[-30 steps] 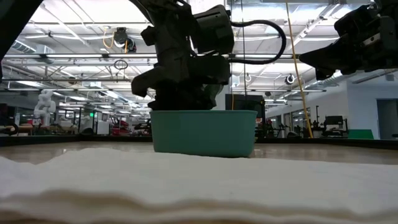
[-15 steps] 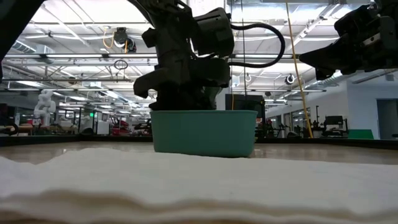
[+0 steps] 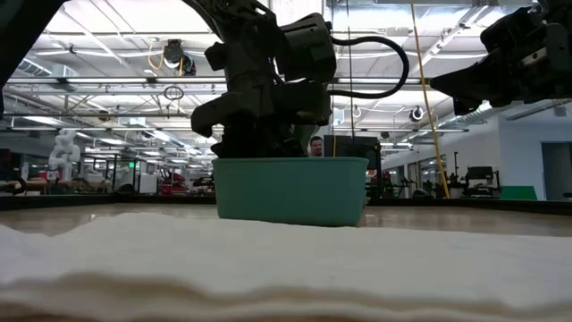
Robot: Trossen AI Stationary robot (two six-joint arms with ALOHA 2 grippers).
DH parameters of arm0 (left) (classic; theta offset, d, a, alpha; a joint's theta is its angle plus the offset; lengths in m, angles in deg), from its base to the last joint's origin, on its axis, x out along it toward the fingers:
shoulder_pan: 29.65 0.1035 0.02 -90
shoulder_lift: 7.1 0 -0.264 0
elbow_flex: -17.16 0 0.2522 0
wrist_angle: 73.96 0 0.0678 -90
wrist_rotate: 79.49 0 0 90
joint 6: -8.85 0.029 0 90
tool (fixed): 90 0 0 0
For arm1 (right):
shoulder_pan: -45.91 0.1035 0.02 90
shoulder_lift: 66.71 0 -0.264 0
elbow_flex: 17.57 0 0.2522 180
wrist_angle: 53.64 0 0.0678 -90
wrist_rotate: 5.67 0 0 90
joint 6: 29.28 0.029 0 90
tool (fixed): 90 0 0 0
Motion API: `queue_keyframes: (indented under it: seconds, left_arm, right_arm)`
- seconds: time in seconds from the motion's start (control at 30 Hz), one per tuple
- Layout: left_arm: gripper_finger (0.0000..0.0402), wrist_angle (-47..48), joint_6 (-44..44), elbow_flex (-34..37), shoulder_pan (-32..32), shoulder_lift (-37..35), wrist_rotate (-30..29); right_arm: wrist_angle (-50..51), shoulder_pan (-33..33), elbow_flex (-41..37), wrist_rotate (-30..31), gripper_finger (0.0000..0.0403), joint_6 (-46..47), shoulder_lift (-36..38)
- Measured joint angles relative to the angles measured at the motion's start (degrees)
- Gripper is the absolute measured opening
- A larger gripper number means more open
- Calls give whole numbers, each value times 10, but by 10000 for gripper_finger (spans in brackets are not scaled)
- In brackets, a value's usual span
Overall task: Pick and placing Produce into tupperware
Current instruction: Put the green cabbage into the green bin
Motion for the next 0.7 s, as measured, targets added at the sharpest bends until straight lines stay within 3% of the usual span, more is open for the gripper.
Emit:
queue_keyframes:
  seconds: [0.7]
  left_arm:
    - [294,34,7,-33,0,1,-20]
  right_arm:
    - [0,0,0,0,0,0,0]
